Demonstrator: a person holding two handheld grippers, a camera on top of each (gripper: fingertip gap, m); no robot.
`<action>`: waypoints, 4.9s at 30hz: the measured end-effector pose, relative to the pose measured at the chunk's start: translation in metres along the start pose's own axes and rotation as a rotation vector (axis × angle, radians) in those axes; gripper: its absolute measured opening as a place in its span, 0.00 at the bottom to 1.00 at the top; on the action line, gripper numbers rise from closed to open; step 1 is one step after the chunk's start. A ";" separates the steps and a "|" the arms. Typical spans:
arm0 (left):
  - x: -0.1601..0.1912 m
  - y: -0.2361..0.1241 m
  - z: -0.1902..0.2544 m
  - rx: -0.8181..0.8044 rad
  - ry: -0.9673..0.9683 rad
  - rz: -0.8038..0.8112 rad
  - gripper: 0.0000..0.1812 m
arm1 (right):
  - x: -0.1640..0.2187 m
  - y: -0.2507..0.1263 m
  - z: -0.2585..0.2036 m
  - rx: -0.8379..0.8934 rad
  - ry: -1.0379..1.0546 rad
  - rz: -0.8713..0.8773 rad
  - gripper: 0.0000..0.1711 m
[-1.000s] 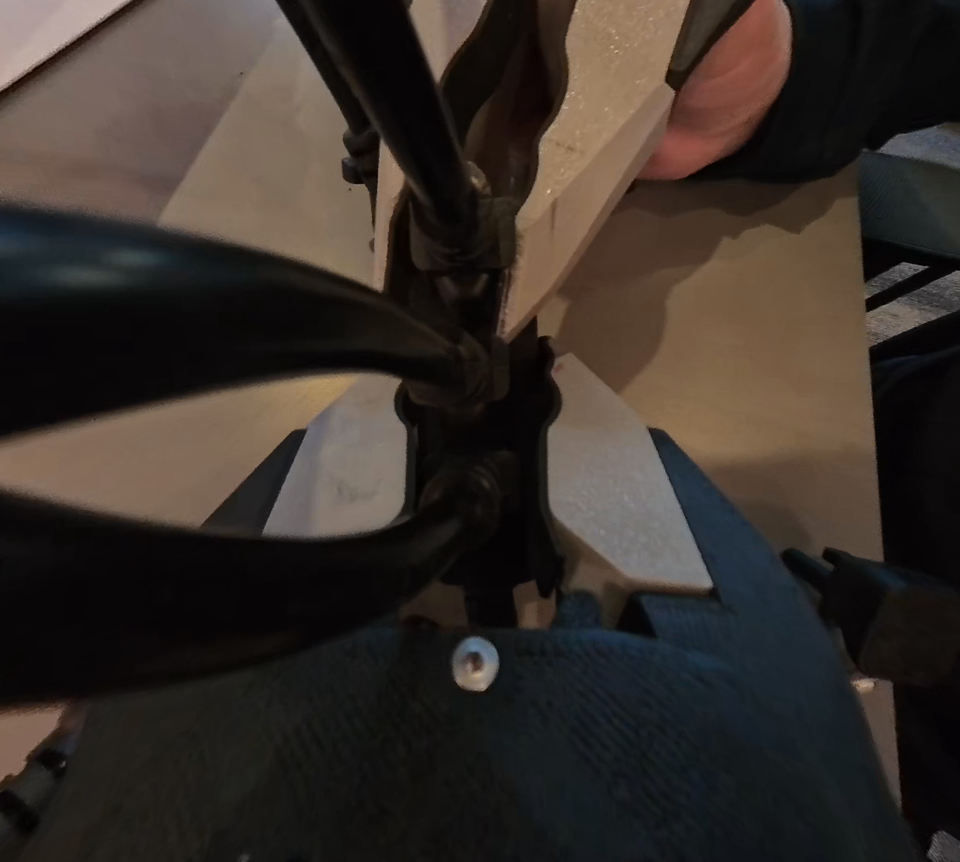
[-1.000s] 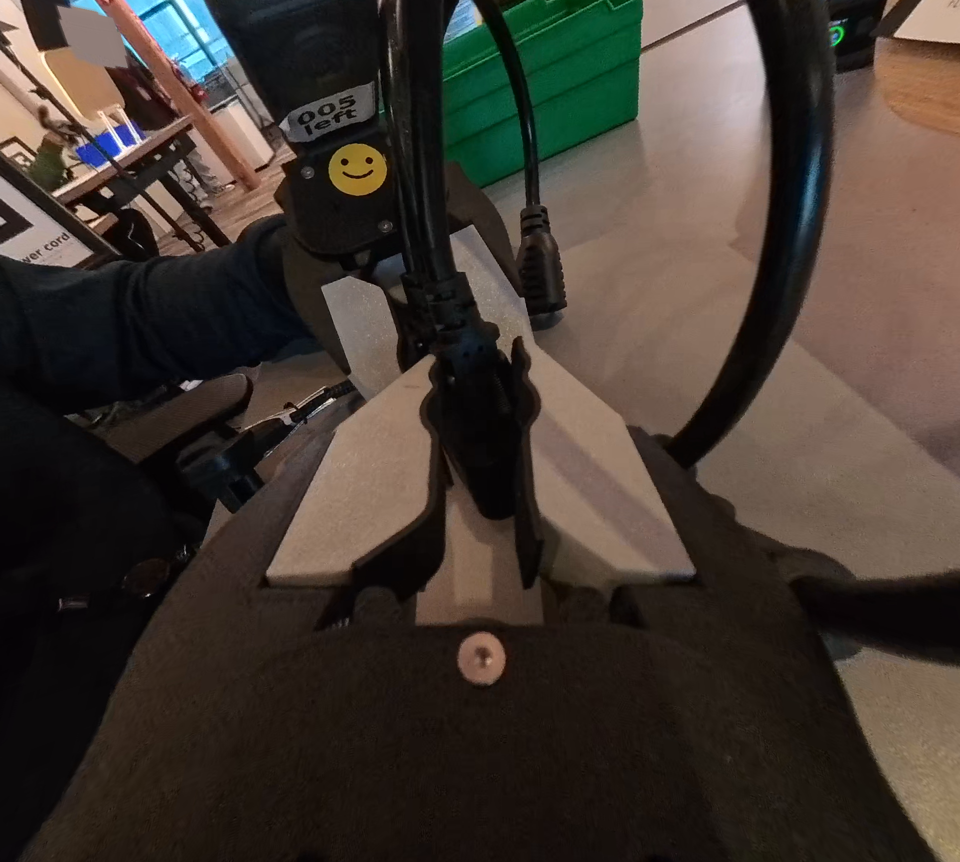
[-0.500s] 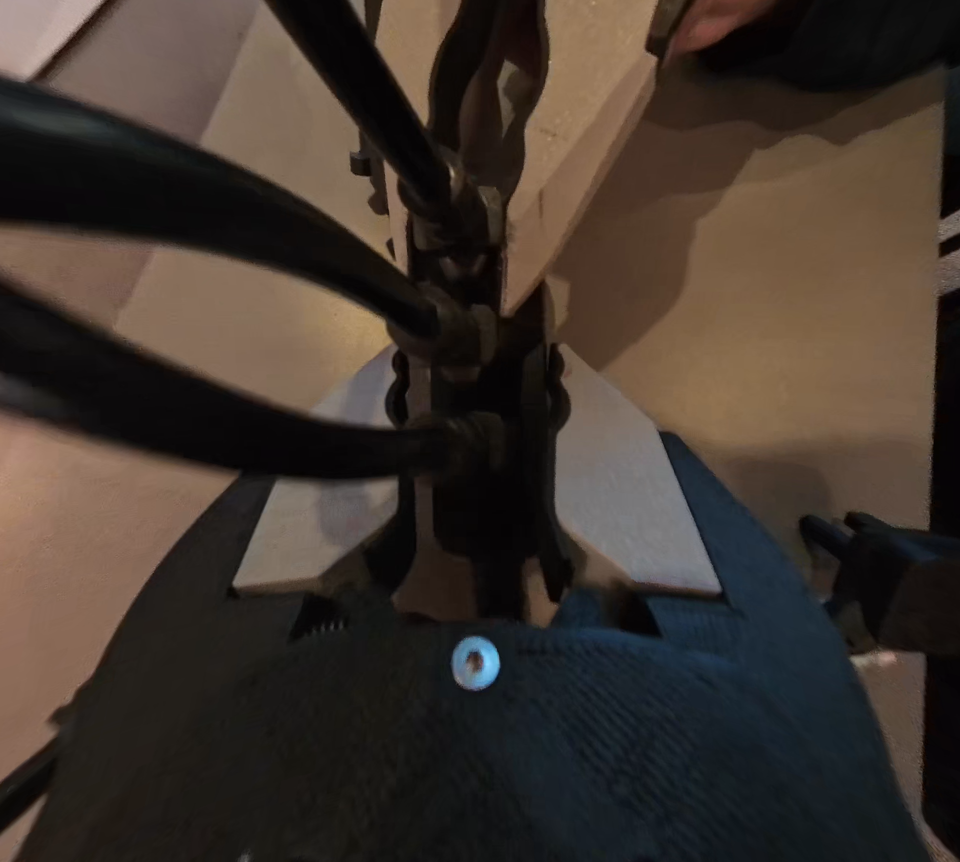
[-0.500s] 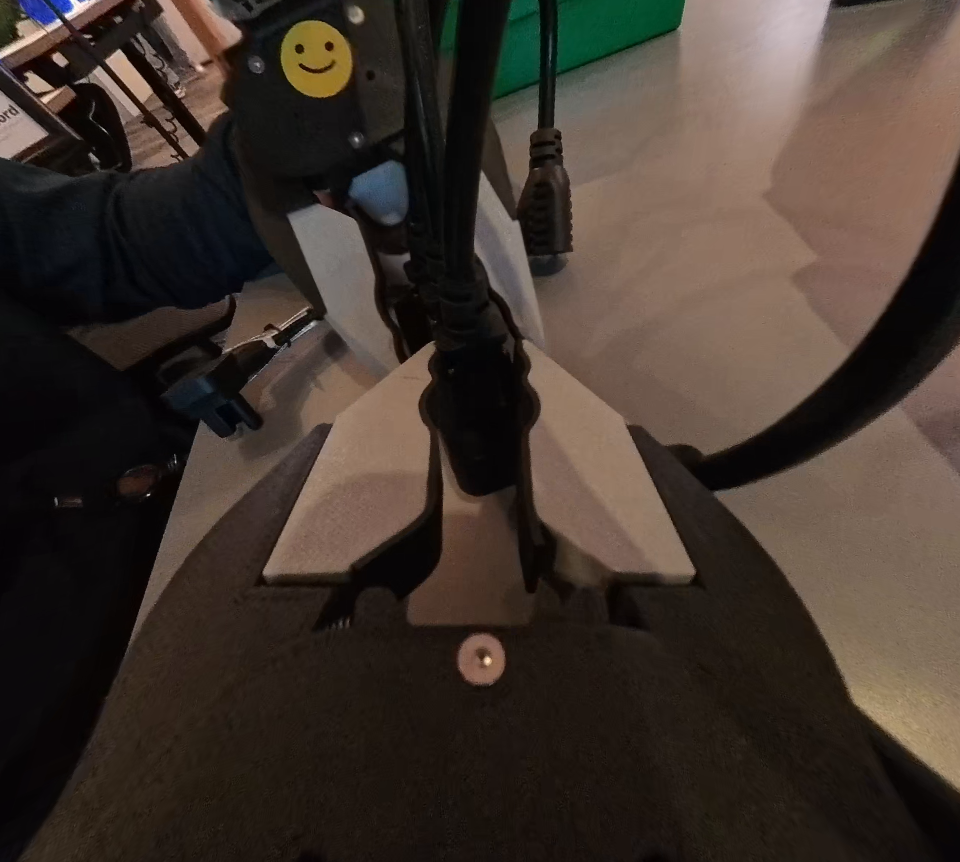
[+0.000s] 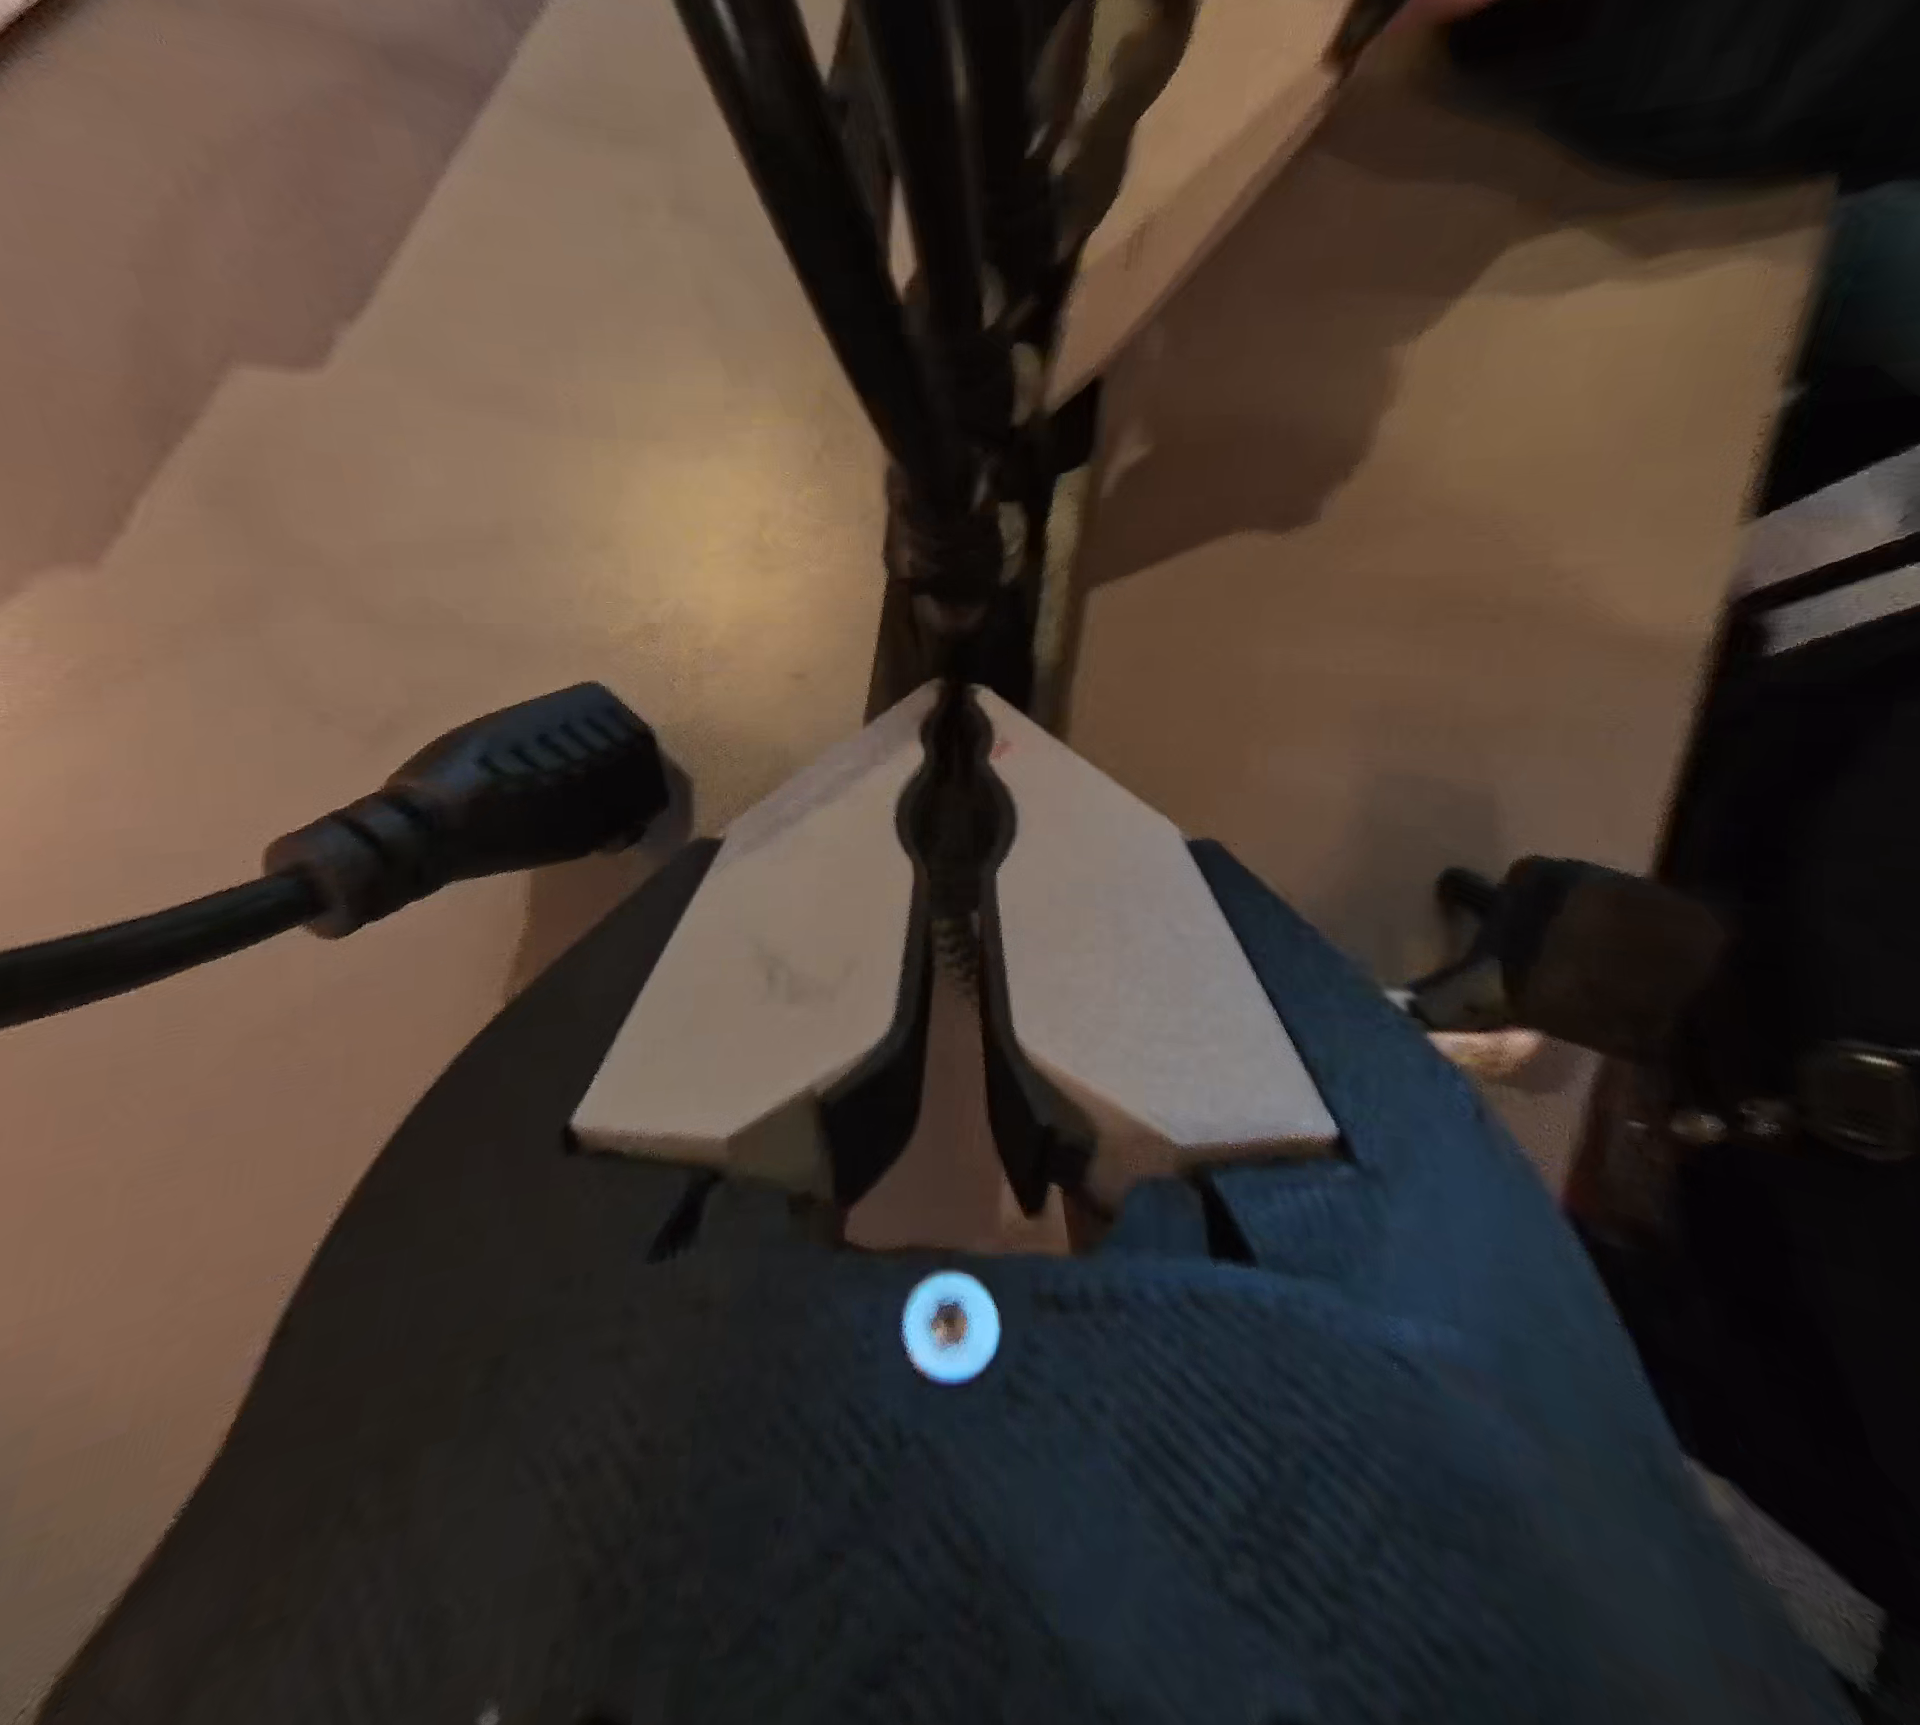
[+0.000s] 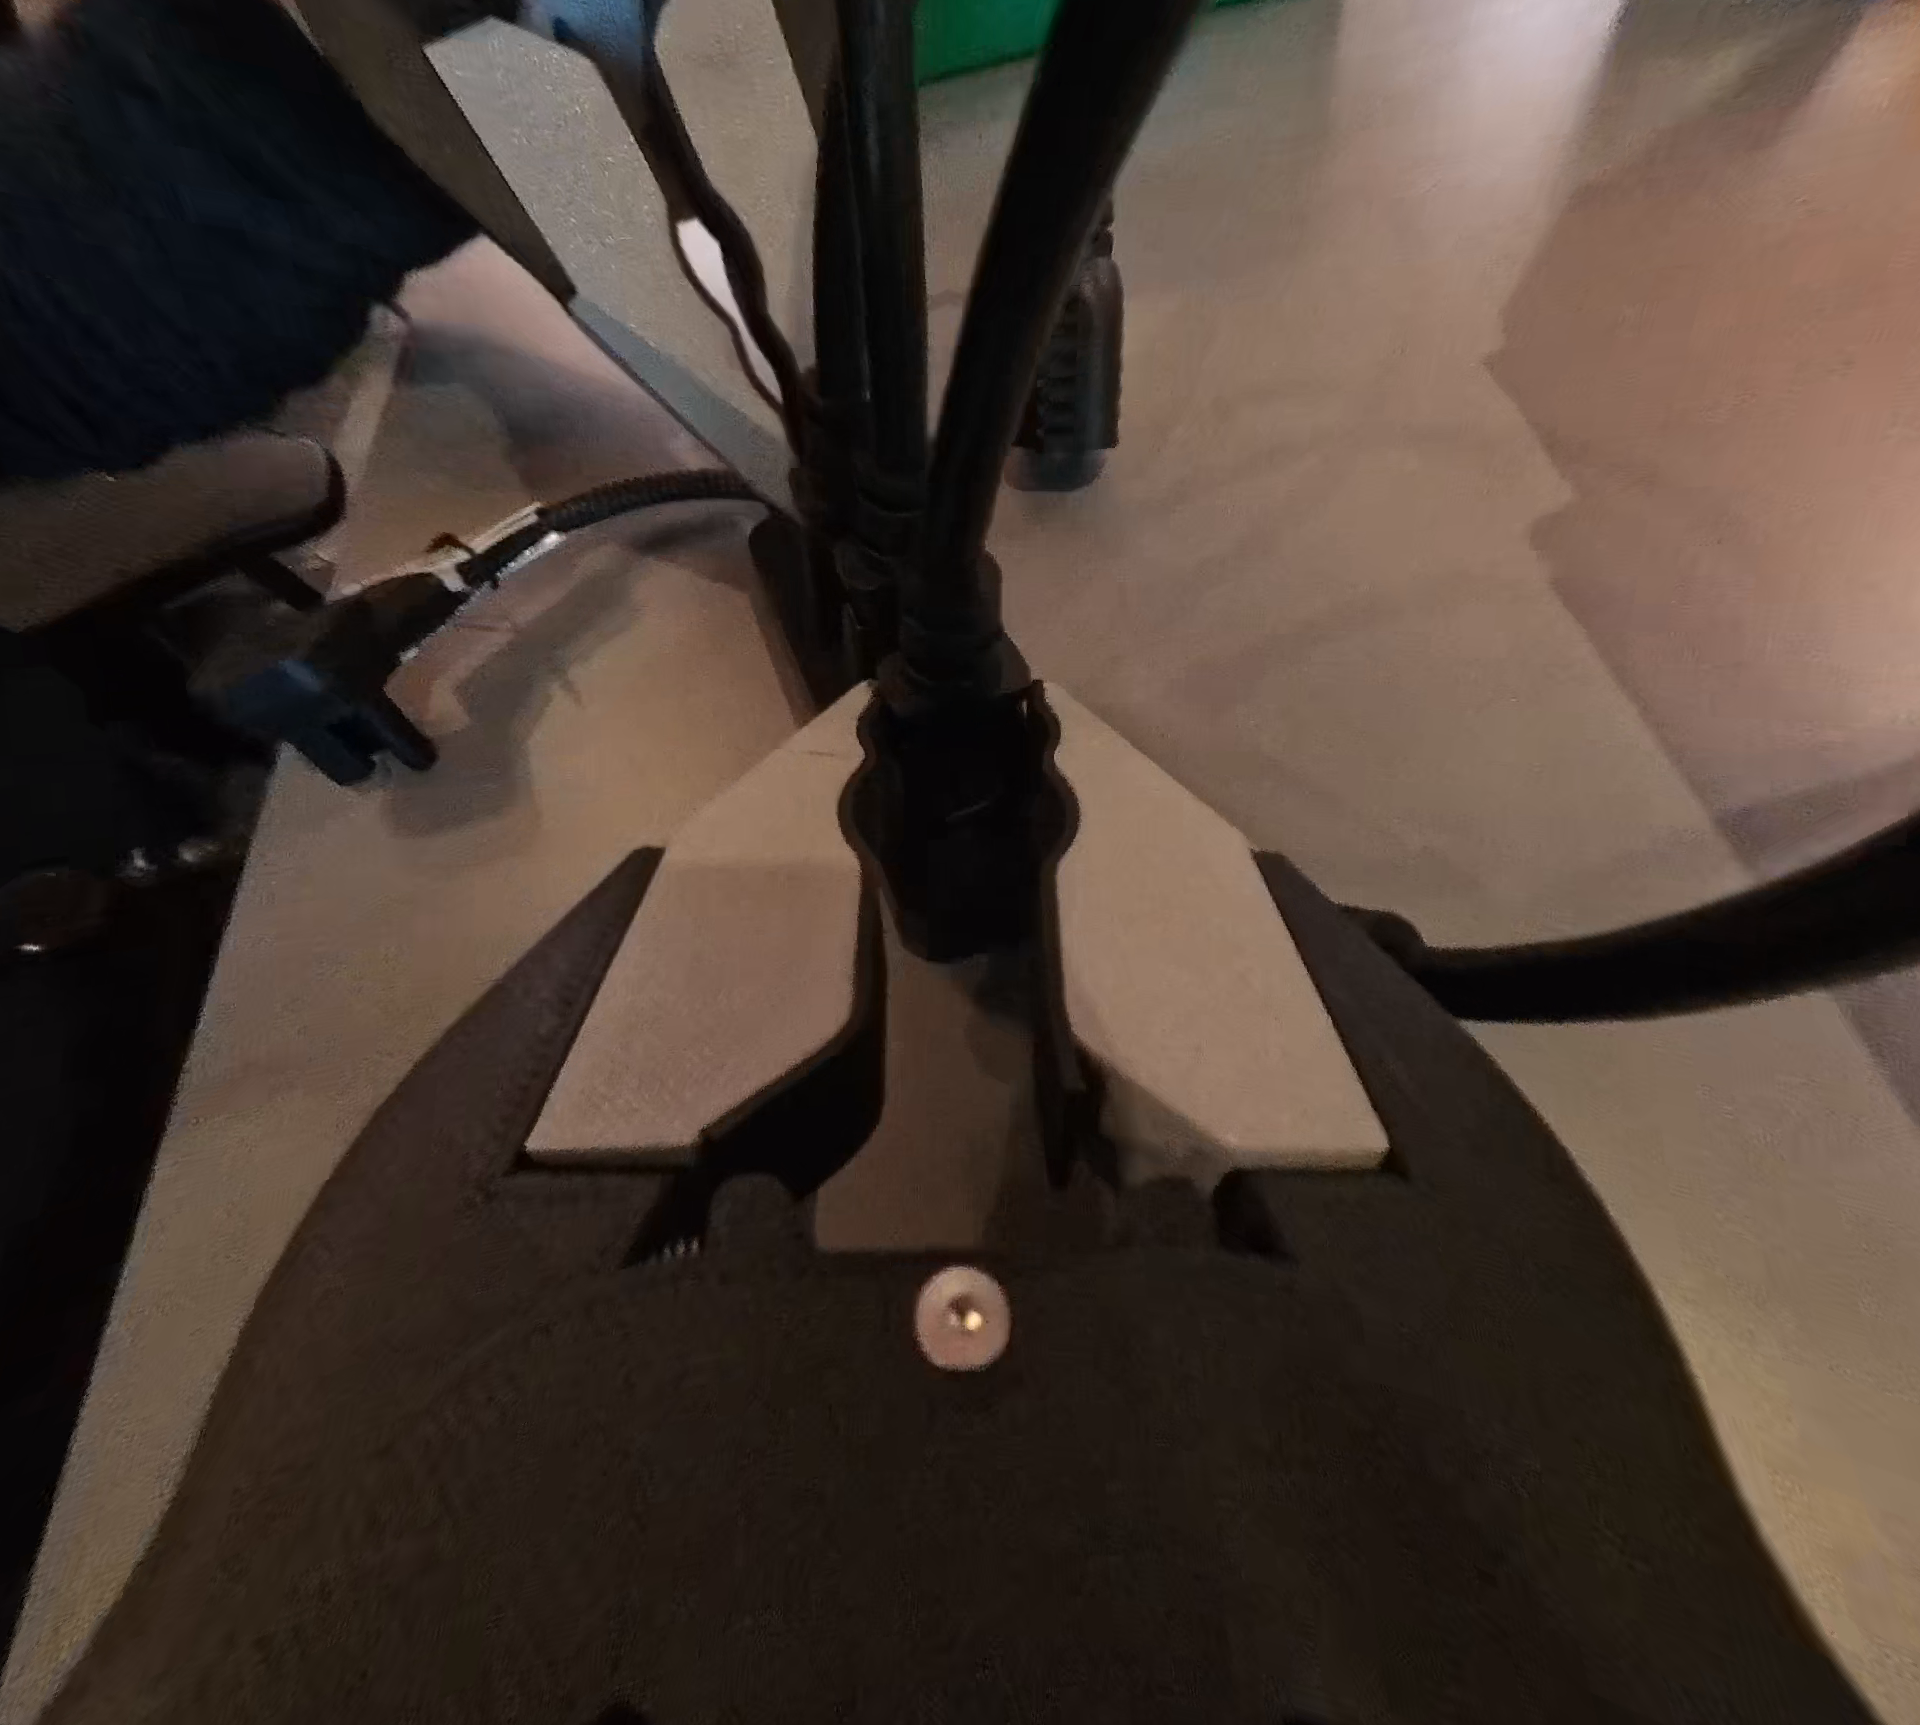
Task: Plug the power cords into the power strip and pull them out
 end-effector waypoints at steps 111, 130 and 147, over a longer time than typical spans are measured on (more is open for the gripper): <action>-0.072 -0.108 -0.099 -0.586 -0.199 -0.030 0.23 | -0.002 0.027 -0.064 0.125 -0.307 -0.052 0.36; -0.004 -0.041 0.039 -0.374 -0.019 0.023 0.20 | -0.001 0.023 -0.066 0.068 -0.320 -0.006 0.35; -0.030 -0.017 0.005 -0.389 -0.091 0.145 0.14 | 0.002 0.016 -0.061 0.113 -0.396 -0.016 0.30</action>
Point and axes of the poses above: each gripper's, where its closed fingertips meet, y out along the fingers, x out of its underside, z = x × y across the jaws, the point moved 6 cm from there along -y, back along the fingers, and after that the axes turned 13 degrees about x, right-handed, at the moved point
